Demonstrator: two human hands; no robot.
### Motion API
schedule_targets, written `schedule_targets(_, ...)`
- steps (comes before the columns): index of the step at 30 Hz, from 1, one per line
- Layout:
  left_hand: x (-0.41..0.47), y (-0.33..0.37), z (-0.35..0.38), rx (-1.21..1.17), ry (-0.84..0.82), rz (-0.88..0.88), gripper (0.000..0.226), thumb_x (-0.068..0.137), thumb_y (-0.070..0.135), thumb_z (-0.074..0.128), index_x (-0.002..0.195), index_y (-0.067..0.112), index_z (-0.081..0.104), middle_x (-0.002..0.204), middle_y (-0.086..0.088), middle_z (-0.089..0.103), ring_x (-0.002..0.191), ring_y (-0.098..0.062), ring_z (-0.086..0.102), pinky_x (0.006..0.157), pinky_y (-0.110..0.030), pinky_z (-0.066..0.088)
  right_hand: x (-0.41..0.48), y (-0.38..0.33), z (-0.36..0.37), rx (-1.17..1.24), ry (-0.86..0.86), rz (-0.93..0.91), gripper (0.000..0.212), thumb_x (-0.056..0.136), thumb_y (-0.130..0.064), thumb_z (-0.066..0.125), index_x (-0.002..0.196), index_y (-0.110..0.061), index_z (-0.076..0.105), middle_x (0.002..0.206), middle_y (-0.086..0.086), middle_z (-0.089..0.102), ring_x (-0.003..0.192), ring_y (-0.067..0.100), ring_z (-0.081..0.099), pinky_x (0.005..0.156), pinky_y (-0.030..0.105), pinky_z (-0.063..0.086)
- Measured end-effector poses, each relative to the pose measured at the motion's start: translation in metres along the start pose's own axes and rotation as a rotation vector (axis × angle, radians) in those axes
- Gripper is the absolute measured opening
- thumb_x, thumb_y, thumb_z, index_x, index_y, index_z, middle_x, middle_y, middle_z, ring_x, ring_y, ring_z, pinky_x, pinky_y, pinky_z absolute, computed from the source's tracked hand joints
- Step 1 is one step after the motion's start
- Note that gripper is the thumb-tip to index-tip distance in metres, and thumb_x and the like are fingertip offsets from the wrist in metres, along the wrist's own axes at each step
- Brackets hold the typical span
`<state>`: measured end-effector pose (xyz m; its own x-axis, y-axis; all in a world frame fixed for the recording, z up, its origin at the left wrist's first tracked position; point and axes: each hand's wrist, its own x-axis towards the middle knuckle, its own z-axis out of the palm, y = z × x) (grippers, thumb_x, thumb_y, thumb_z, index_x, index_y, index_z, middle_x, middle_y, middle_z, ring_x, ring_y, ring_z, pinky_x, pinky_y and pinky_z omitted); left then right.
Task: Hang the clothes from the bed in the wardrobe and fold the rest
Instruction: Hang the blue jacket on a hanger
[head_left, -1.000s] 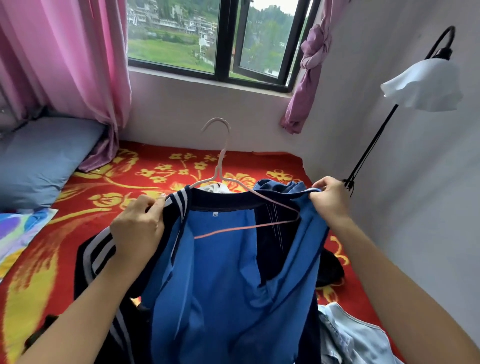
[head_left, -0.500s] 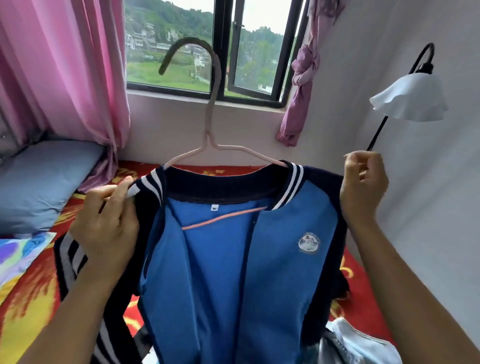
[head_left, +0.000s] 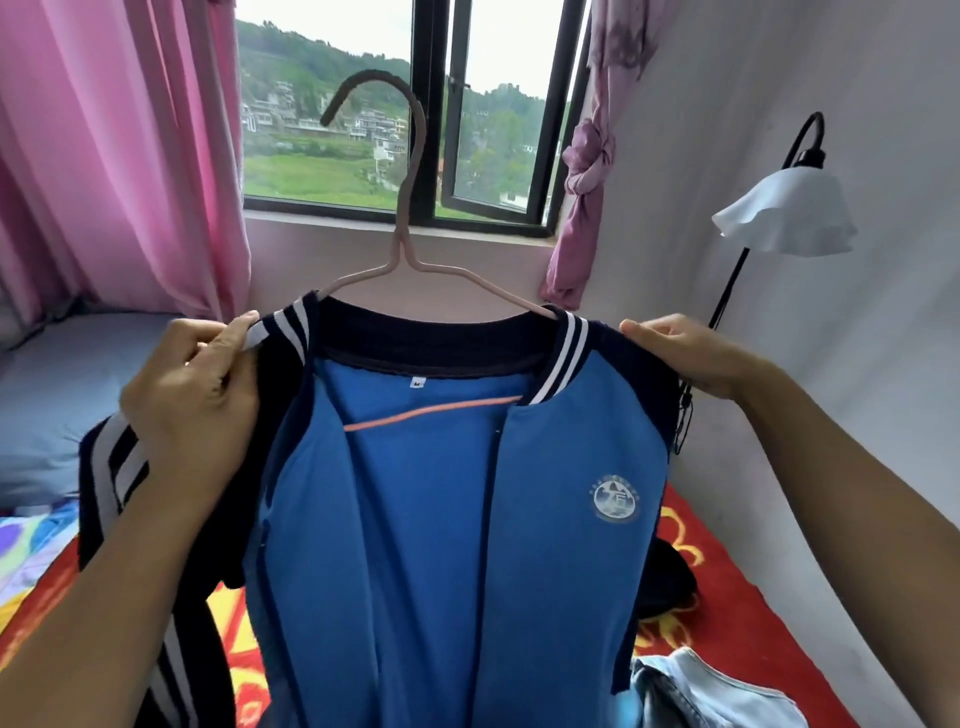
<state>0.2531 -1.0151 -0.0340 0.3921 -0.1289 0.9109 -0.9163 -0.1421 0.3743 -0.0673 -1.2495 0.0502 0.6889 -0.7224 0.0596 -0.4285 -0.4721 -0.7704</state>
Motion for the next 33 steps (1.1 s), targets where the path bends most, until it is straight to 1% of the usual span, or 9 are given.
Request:
schedule_targets(6, 0.048, 0.015, -0.004, 0.153, -0.059, -0.024, 0.032, 0.095, 0.023, 0.053, 0.116, 0.002, 0.065, 0.096, -0.024, 0.061, 0.077, -0.044, 0.056, 0.061, -0.038, 0.038, 0.01, -0.04, 0.003, -0.279, 0.883, -0.416, 0.034, 0.081, -0.033, 0.071, 0.065, -0.004, 0.064, 0.068, 0.0, 0.05, 0.061, 0.011, 0.047, 0.057, 0.006, 0.033)
schedule_targets(9, 0.077, 0.008, -0.002, 0.19, -0.077, -0.031, 0.04, 0.101, 0.026, 0.041, 0.117, -0.005, 0.06, 0.104, -0.028, 0.056, 0.084, -0.043, 0.053, 0.06, -0.026, 0.03, 0.012, -0.06, -0.004, -0.694, 1.262, -0.677, 0.039, 0.081, -0.031, 0.071, 0.061, 0.001, 0.064, 0.065, 0.01, 0.053, 0.054, 0.022, 0.05, 0.048, 0.024, 0.036)
schedule_targets(12, 0.096, 0.005, -0.005, 0.181, -0.105, -0.053, 0.045, 0.103, 0.03, 0.03, 0.113, -0.006, 0.055, 0.104, -0.026, 0.053, 0.088, -0.041, 0.052, 0.07, -0.03, 0.033, 0.011, -0.071, -0.014, -1.1, 1.426, -0.867, 0.043, 0.083, -0.024, 0.07, 0.049, -0.002, 0.055, 0.052, 0.01, 0.052, 0.04, 0.022, 0.047, 0.036, 0.02, 0.026)
schedule_targets(15, 0.097, 0.018, -0.017, 0.148, 0.03, -0.036, 0.046, 0.101, 0.035, 0.038, 0.109, -0.003, 0.061, 0.09, -0.006, 0.058, 0.083, -0.037, 0.054, 0.066, -0.025, 0.027, 0.006, -0.074, -0.006, -1.153, 1.4, -0.93, 0.045, 0.088, -0.019, 0.062, 0.049, 0.0, 0.051, 0.052, 0.011, 0.051, 0.041, 0.023, 0.049, 0.035, 0.019, 0.026)
schedule_targets(20, 0.079, 0.024, -0.026, 0.141, 0.059, 0.113, 0.028, 0.094, 0.014, 0.05, 0.105, -0.005, 0.068, 0.088, -0.028, 0.061, 0.069, -0.043, 0.057, 0.059, -0.036, 0.035, 0.001, -0.055, 0.037, -1.019, 1.063, -1.063, 0.04, 0.086, -0.023, 0.063, 0.057, 0.004, 0.058, 0.06, 0.014, 0.055, 0.05, 0.026, 0.053, 0.046, 0.025, 0.035)
schedule_targets(23, 0.071, 0.014, -0.03, 0.101, 0.065, 0.124, 0.026, 0.091, 0.012, 0.053, 0.104, -0.003, 0.069, 0.084, -0.027, 0.061, 0.066, -0.042, 0.057, 0.061, -0.032, 0.034, 0.002, -0.055, 0.026, -0.674, 0.81, -0.717, 0.057, 0.081, -0.049, 0.06, 0.099, 0.005, 0.063, 0.101, 0.023, 0.059, 0.096, 0.037, 0.056, 0.086, 0.036, 0.038)
schedule_targets(26, 0.069, 0.005, -0.031, 0.095, 0.047, 0.125, 0.023, 0.091, 0.01, 0.055, 0.105, -0.003, 0.069, 0.084, -0.027, 0.061, 0.066, -0.042, 0.057, 0.061, -0.033, 0.035, 0.012, -0.063, 0.023, -0.424, 0.317, -0.386, 0.063, 0.085, -0.046, 0.062, 0.134, -0.012, 0.043, 0.127, 0.013, 0.051, 0.117, 0.025, 0.048, 0.098, 0.03, 0.036)
schedule_targets(30, 0.07, -0.01, -0.046, 0.074, 0.002, 0.015, 0.025, 0.091, 0.016, 0.057, 0.107, 0.001, 0.07, 0.088, -0.024, 0.062, 0.073, -0.037, 0.058, 0.066, -0.027, 0.033, 0.037, -0.073, 0.051, -0.399, 0.061, -0.254, 0.04, 0.083, -0.029, 0.069, 0.105, 0.004, 0.062, 0.094, 0.015, 0.066, 0.084, 0.021, 0.061, 0.076, 0.031, 0.05)
schedule_targets(33, 0.074, -0.028, -0.077, 0.012, -0.071, -0.124, 0.023, 0.089, 0.017, 0.06, 0.108, 0.007, 0.07, 0.084, -0.003, 0.064, 0.075, 0.003, 0.056, 0.07, -0.016, 0.037, 0.049, -0.087, 0.081, -0.173, 0.072, -0.275, 0.042, 0.079, -0.022, 0.073, 0.085, 0.018, 0.062, 0.071, 0.022, 0.06, 0.064, 0.02, 0.051, 0.065, 0.033, 0.044)
